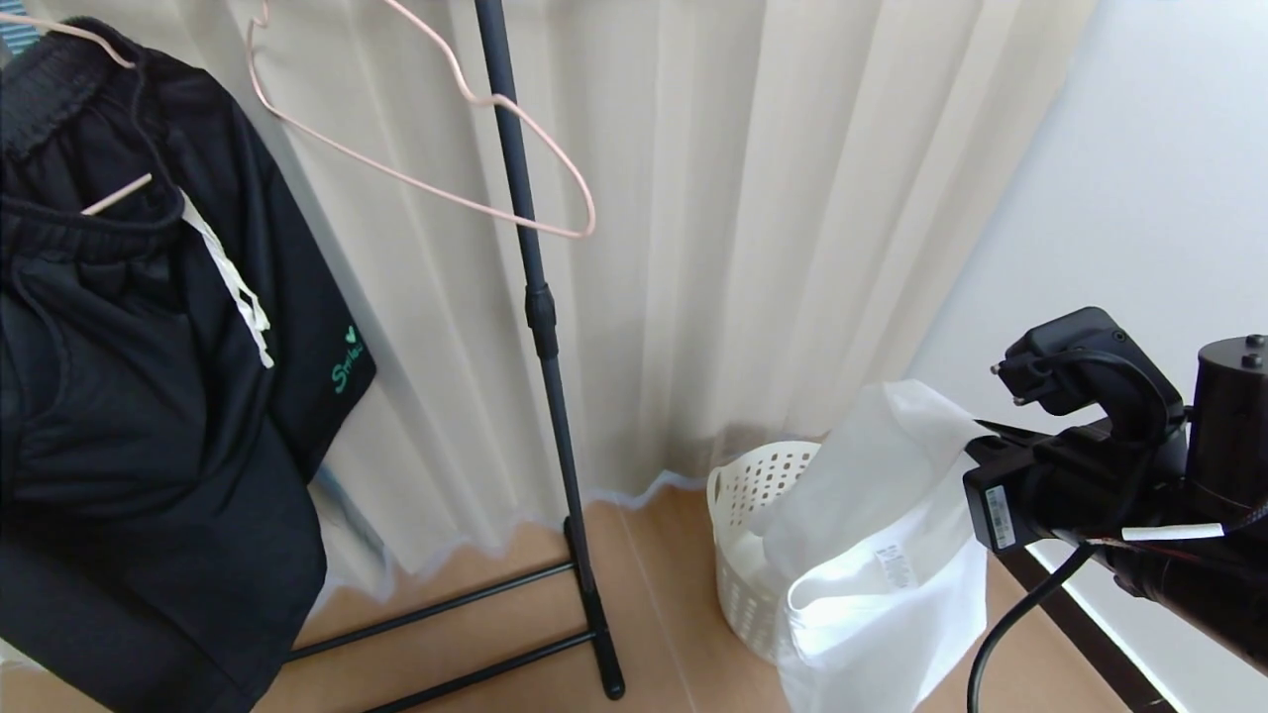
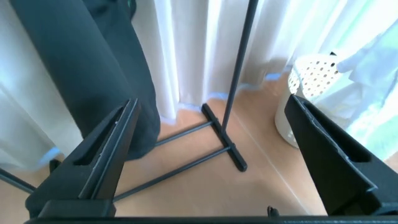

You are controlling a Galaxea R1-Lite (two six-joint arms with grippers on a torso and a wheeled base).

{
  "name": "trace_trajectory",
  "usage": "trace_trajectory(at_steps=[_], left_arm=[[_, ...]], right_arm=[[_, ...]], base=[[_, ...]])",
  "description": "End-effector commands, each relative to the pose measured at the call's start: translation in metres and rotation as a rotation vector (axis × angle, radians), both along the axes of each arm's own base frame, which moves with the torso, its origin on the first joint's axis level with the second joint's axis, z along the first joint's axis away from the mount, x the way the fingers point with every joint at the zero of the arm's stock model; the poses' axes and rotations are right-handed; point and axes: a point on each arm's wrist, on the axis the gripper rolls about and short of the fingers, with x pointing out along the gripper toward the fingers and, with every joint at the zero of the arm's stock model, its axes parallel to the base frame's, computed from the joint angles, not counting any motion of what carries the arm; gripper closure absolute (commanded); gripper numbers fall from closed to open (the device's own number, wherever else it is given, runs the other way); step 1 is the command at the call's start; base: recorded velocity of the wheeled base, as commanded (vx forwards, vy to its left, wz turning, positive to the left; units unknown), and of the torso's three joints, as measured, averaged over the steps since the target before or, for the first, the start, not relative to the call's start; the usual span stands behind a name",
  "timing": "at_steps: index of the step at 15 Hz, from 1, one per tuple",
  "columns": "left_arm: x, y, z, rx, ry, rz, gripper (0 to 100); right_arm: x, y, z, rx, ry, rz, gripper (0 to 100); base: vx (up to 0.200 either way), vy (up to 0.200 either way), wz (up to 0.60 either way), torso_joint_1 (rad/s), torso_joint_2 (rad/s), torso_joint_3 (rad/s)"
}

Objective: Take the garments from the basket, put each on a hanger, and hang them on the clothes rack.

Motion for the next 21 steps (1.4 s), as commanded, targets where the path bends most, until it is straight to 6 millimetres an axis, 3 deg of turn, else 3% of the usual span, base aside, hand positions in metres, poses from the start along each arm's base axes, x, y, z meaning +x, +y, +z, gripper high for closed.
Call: trace_trajectory(at_steps=[1,11,21], left_arm=[[0.0,0.0,0.0,0.0,0.0,0.0,0],[0.0,0.0,0.0001,0.0,-0.001,0.0,0],[0.0,0.0,0.0001,0.0,-0.001,0.0,0]], right_arm=[[0.0002,0.0003,-0.0007,-0.002,0.002,0.001,100],[-0.0003,0.0,-0.0001,0.001,0.0,0.0,100],[-0.0008,-0.0004,-0.0006,0.0,0.001,0.0,100]], base=[[0.0,0.0,0.0,0.144,-0.47,-0.144],[0.0,0.0,0.0,0.178,-0.51,-0.154],[0.0,0.0,0.0,0.234,-0.55,-0.304]])
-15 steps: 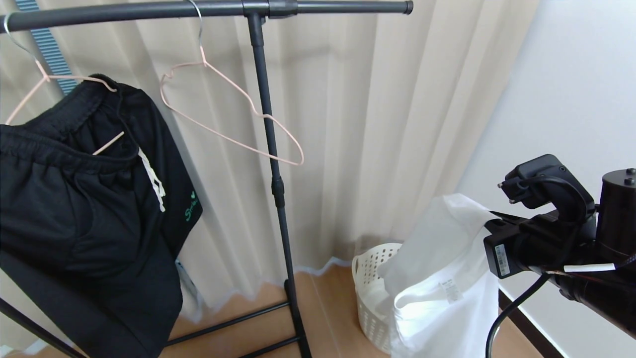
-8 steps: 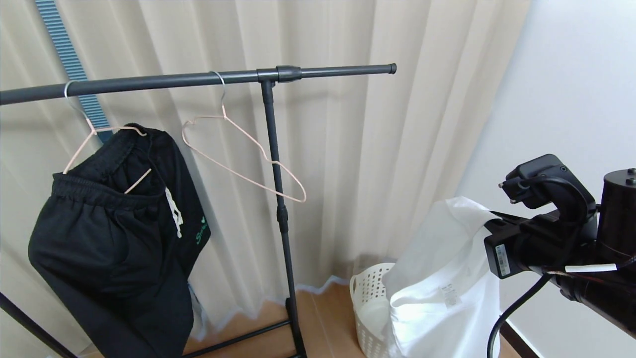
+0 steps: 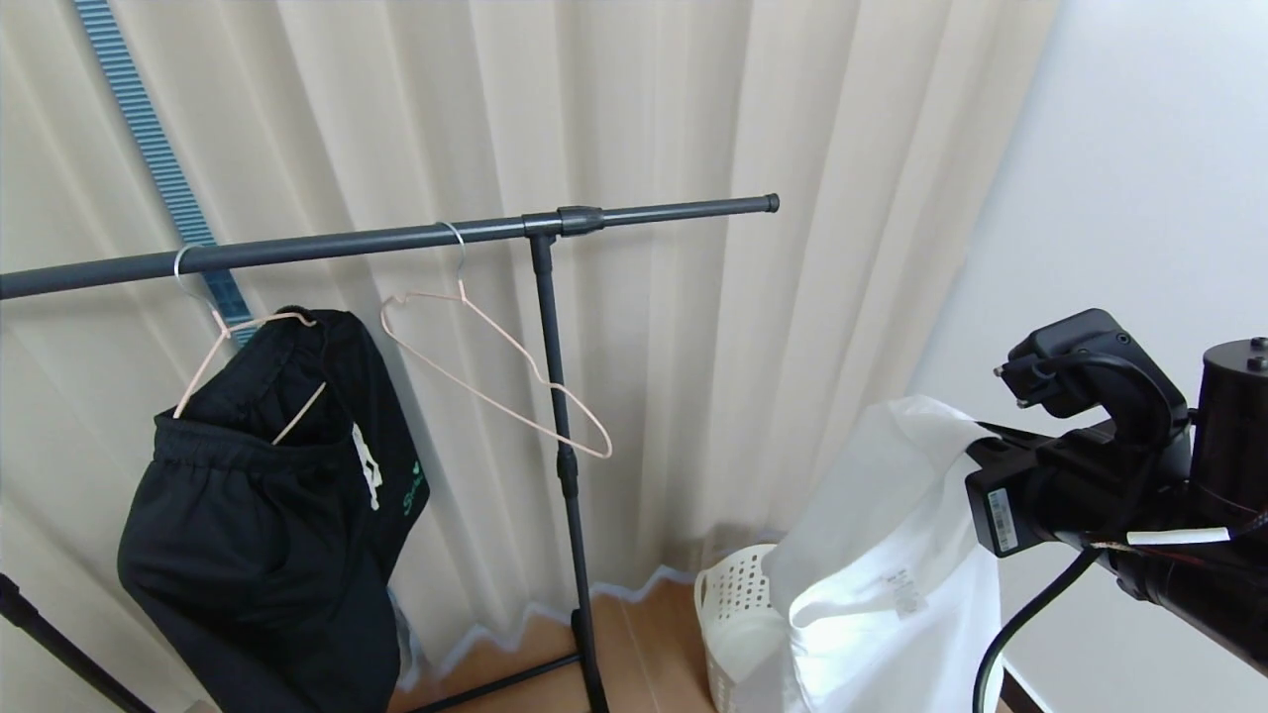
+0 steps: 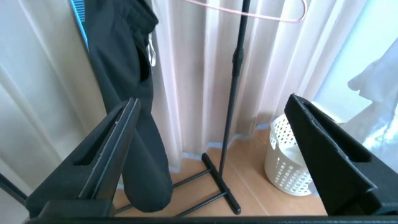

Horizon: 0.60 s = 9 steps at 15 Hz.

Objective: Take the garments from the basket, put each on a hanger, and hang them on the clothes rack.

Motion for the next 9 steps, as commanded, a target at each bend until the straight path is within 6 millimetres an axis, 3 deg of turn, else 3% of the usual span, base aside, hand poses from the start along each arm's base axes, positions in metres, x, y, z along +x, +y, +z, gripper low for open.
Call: trace_trajectory(at_steps=[1,9], left_arm=[[0.0,0.0,0.0,0.0,0.0,0.0,0],[0.0001,0.0,-0.0003,0.0,0.0,0.001,0]], right_arm=[[-0.0002,0.0,-0.0016,-0.005,0.005,0.0,100],[-0.0017,-0.0011,-0.0001,-0.003,-0.001,0.001,100]], base=[[0.0,0.0,0.0,0.173,-0.4,-0.227],[0.0,0.0,0.0,0.151,-0.33,-0.181]])
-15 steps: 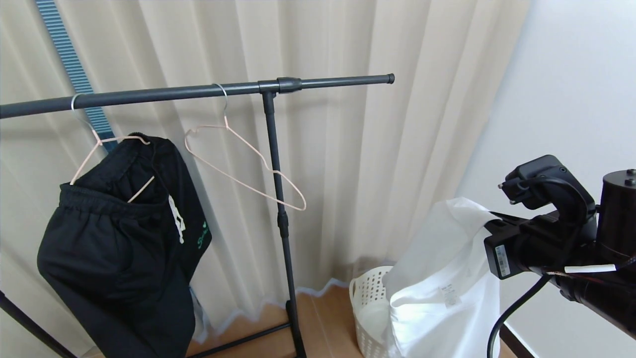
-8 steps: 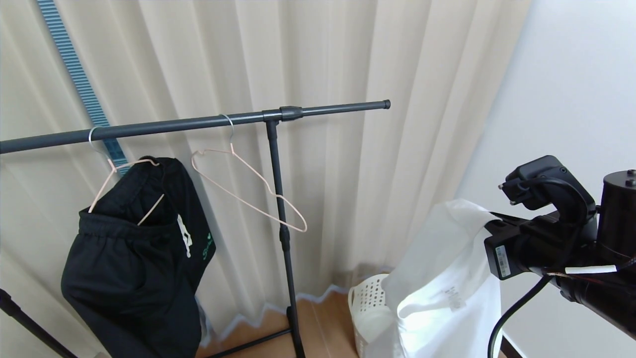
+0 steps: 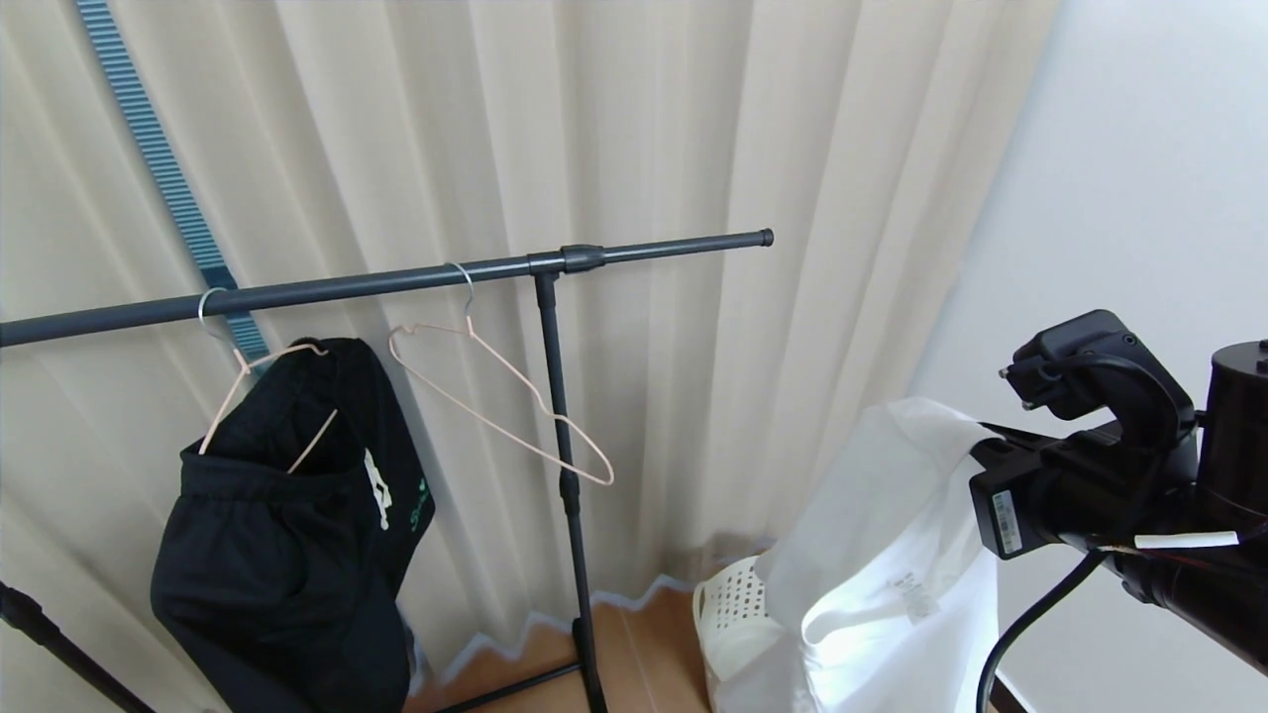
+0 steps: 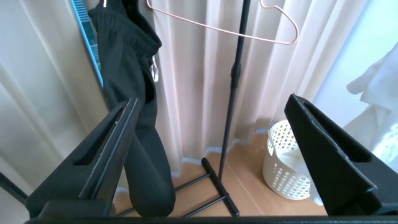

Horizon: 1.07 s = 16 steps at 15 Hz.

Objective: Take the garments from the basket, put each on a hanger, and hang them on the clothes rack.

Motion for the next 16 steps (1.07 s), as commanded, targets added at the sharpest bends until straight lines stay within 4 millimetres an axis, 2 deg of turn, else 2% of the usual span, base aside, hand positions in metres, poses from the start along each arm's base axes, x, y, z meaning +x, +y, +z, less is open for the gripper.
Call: trace_trajectory(at_steps=[1,3,10,16], left_arm=[[0.0,0.0,0.0,0.0,0.0,0.001,0],[0.0,0.0,0.0,-0.001,0.0,0.001,0],[0.0,0.0,0.0,0.0,0.0,0.001,0],[0.0002,0.0,-0.0005,0.005,0.004,0.002,0]], right_arm=[[-0.0001,0.0,-0.0002,-0.001,0.001,0.001,100],[-0.0015,-0.0009,-0.0023,-0.005,0.006,0.001,100],[-0.0028,-0.0019,-0.0013,-0.002,0.002,0.001,100],[-0.0042,-0.0029,-0.0003,-0.015,-0.003,0.006,100]], base=[[0.0,0.0,0.0,0.0,0.0,0.0],[0.0,0.0,0.0,0.0,0.0,0.0],[0.0,0.0,0.6,0.004,0.0,0.003],[0.0,0.0,0.0,0.0,0.0,0.0]])
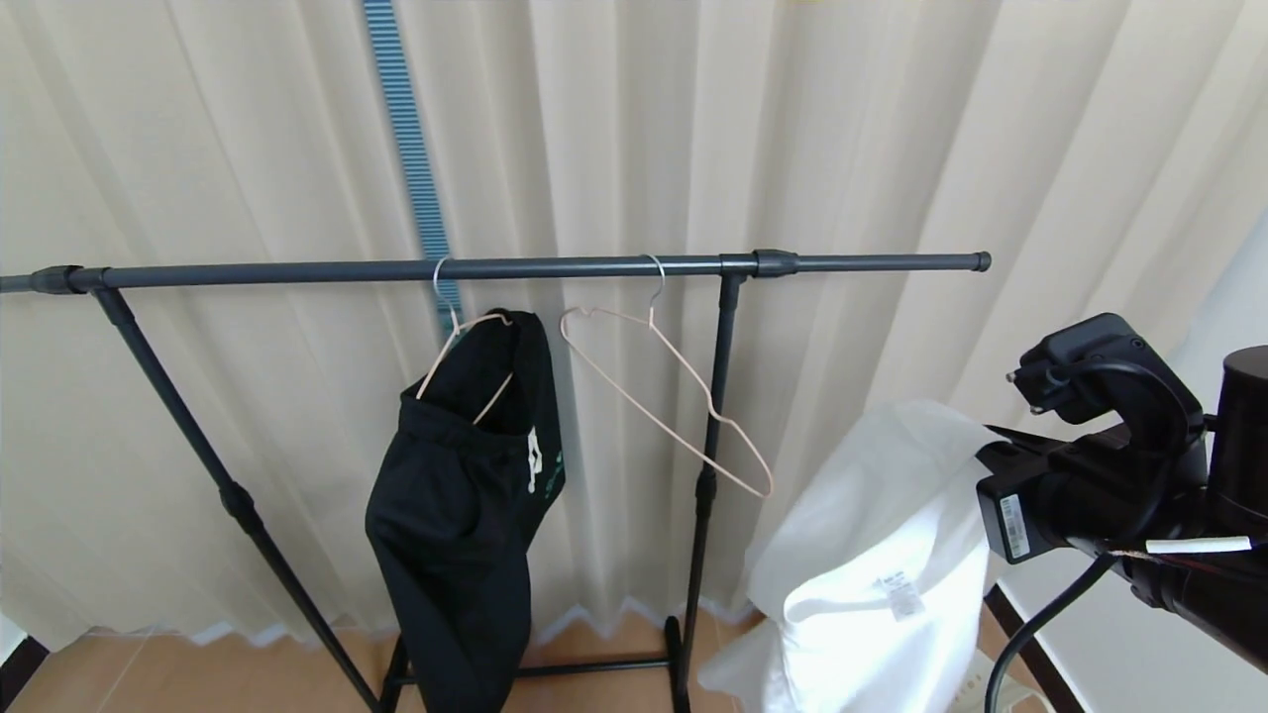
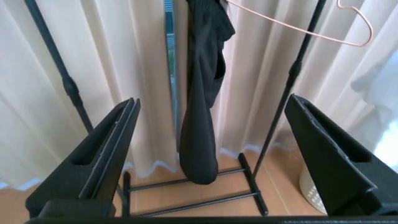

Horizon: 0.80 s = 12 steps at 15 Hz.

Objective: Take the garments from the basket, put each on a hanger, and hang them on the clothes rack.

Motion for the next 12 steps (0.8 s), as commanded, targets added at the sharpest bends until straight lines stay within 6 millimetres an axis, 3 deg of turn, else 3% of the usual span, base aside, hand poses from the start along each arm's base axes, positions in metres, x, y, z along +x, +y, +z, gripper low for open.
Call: trace_trajectory(at_steps=[1,4,5,6,7,8,9,11,12], left_arm=[[0.0,0.0,-0.001,0.009,0.004,-0.001,0],[0.005,0.0,0.002,0.096,0.06,0.02,0],[0.009,0.0,0.01,0.097,0.098,0.018,0],[0.018,0.0,0.034,0.07,0.143,0.015,0],[0.035,0.0,0.061,0.015,0.212,0.004,0],[0.048,-0.001,0.074,-0.009,0.26,-0.021,0],[0.073,-0.006,0.094,-0.044,0.338,-0.099,0],[0.1,-0.02,0.106,-0.097,0.441,-0.211,0],[0.121,-0.04,0.113,-0.131,0.551,-0.309,0]], right_arm=[[-0.001,0.0,-0.001,-0.016,0.002,0.003,100],[0.0,0.002,0.001,-0.02,-0.005,0.008,100],[-0.002,0.005,0.002,-0.018,-0.008,0.025,100],[-0.004,0.013,0.008,0.0,-0.026,0.07,100],[-0.003,0.023,0.017,0.029,-0.04,0.129,100],[0.0,0.027,0.019,0.039,-0.038,0.158,100],[0.005,0.032,0.019,0.056,-0.026,0.185,100],[0.007,0.035,0.015,0.098,-0.003,0.174,100],[0.008,0.035,0.016,0.118,-0.004,0.17,100]], base=[[0.0,0.0,0.0,0.0,0.0,0.0],[0.0,0.0,0.0,0.0,0.0,0.0],[0.0,0.0,0.0,0.0,0.0,0.0],[0.0,0.0,0.0,0.0,0.0,0.0],[0.0,0.0,0.0,0.0,0.0,0.0],[0.0,0.0,0.0,0.0,0.0,0.0],[0.0,0.0,0.0,0.0,0.0,0.0],[0.0,0.0,0.0,0.0,0.0,0.0],[0.0,0.0,0.0,0.0,0.0,0.0]])
